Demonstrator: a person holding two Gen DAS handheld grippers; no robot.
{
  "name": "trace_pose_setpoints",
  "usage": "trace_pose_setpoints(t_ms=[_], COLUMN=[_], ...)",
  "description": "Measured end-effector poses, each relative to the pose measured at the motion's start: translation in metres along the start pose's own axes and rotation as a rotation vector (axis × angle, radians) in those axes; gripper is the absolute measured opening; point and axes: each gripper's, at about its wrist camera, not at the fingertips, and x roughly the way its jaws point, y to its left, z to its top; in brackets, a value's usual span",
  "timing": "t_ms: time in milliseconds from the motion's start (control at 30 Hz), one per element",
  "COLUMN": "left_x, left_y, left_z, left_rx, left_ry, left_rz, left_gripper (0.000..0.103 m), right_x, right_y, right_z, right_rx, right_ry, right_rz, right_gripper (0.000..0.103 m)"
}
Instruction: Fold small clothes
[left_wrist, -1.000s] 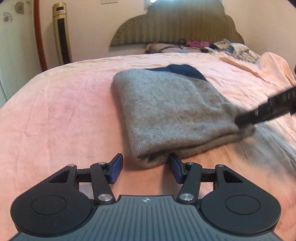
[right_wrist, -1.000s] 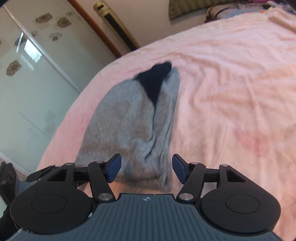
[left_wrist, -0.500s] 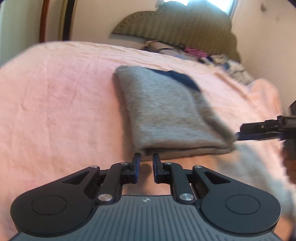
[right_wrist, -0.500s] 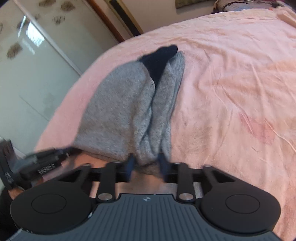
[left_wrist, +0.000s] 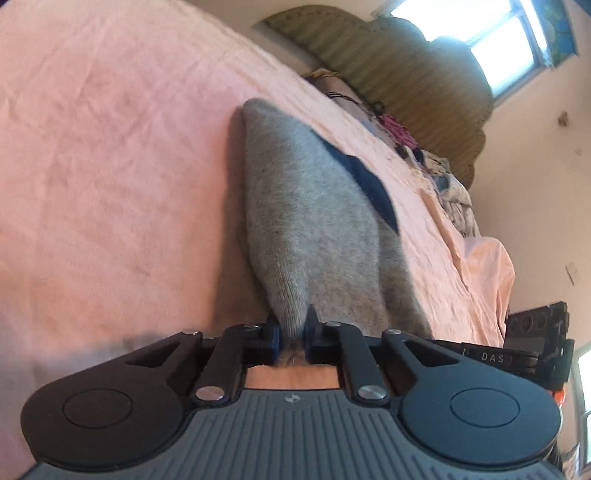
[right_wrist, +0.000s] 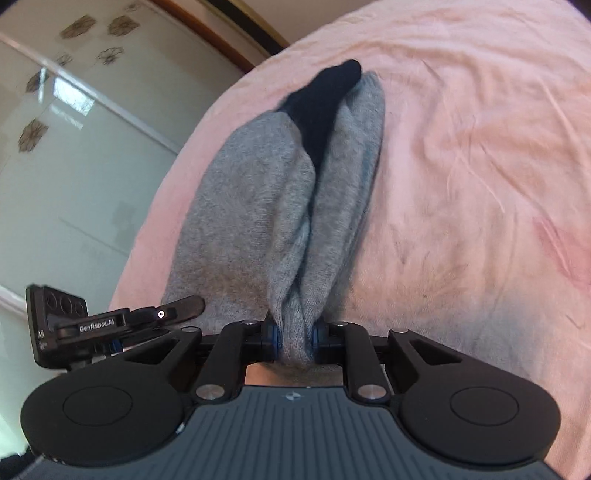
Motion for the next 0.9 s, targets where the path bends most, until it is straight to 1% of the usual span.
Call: trace_pose_setpoints(t_ms=[67, 100, 167, 200, 233, 267, 300, 333, 367, 400, 433, 467, 500, 533, 567, 600, 667, 700, 733, 800, 833, 867, 900], left_x=[-0.016, -0.016, -0.009, -0.011, -0.018, -0.025, -0.036, -0.043, -0.048, -0.047, -0.039, -0.029, -0.014, 0.002, 0.020, 0.037, 0.071, 0.083, 0.089, 0.087, 0.084, 0.084, 0.082], left_y=[-0.006, -0.007, -0.005, -0.004, -0.008, -0.015, -0.025, -0.037, -0.050, -0.062, -0.074, -0.082, -0.089, -0.095, -0.099, -0.101, -0.097, -0.093, -0.089, -0.082, -0.079, -0.076, -0.074], left_z=[-0.008, -0.013, -0.022, -0.025, -0.026, -0.027, -0.026, -0.026, -0.024, -0.021, -0.018, -0.013, -0.008, -0.004, -0.001, 0.002, 0.005, 0.003, -0.002, -0.003, -0.002, 0.000, 0.000], left_rx=[0.047, 0.078, 0.134, 0.152, 0.176, 0.210, 0.262, 0.316, 0.388, 0.449, 0.504, 0.546, 0.578, 0.606, 0.625, 0.641, 0.638, 0.642, 0.661, 0.639, 0.618, 0.608, 0.600], left_ry=[-0.006, 0.005, 0.026, 0.014, 0.000, -0.025, -0.074, -0.132, -0.202, -0.259, -0.311, -0.347, -0.373, -0.377, -0.363, -0.331, -0.237, -0.219, -0.244, -0.257, -0.247, -0.243, -0.242], left_rz=[-0.004, 0.022, 0.128, 0.135, 0.150, 0.179, 0.222, 0.266, 0.317, 0.353, 0.372, 0.375, 0.376, 0.382, 0.391, 0.393, 0.405, 0.442, 0.464, 0.435, 0.423, 0.413, 0.405], left_gripper=[0.009, 0.010, 0.011, 0.013, 0.013, 0.013, 0.016, 0.020, 0.026, 0.045, 0.070, 0.080, 0.083, 0.083, 0.083, 0.083, 0.083, 0.085, 0.087, 0.087, 0.087, 0.087, 0.089], right_x=[-0.014, -0.023, -0.028, -0.027, -0.029, -0.035, -0.043, -0.052, -0.060, -0.065, -0.064, -0.056, -0.047, -0.037, -0.024, -0.006, 0.026, 0.041, 0.054, 0.085, 0.091, 0.094, 0.091], right_y=[0.003, 0.002, -0.006, -0.012, -0.016, -0.017, -0.013, -0.008, -0.001, 0.008, 0.017, 0.026, 0.034, 0.041, 0.046, 0.049, 0.052, 0.053, 0.050, 0.040, 0.040, 0.037, 0.035], right_z=[-0.006, -0.010, -0.018, -0.021, -0.023, -0.021, -0.017, -0.014, -0.008, 0.000, 0.011, 0.029, 0.044, 0.060, 0.075, 0.094, 0.121, 0.129, 0.133, 0.134, 0.124, 0.121, 0.118], right_rx=[-0.028, -0.036, -0.031, -0.022, -0.006, 0.009, 0.008, -0.008, -0.037, -0.071, -0.102, -0.132, -0.154, -0.166, -0.175, -0.182, -0.183, -0.200, -0.221, -0.297, -0.404, -0.436, -0.407], right_ry=[-0.001, -0.005, -0.001, 0.002, -0.012, -0.023, -0.058, -0.109, -0.171, -0.225, -0.268, -0.305, -0.330, -0.342, -0.337, -0.322, -0.292, -0.270, -0.245, -0.150, -0.185, -0.188, -0.192], right_rz=[0.010, 0.007, -0.034, -0.036, -0.014, -0.015, -0.036, -0.049, -0.063, -0.093, -0.125, -0.152, -0.162, -0.158, -0.147, -0.142, -0.169, -0.186, -0.211, -0.324, -0.366, -0.390, -0.384], right_gripper=[0.020, 0.019, 0.019, 0.020, 0.021, 0.028, 0.038, 0.041, 0.047, 0.054, 0.058, 0.063, 0.063, 0.064, 0.068, 0.073, 0.074, 0.074, 0.074, 0.073, 0.073, 0.074, 0.075])
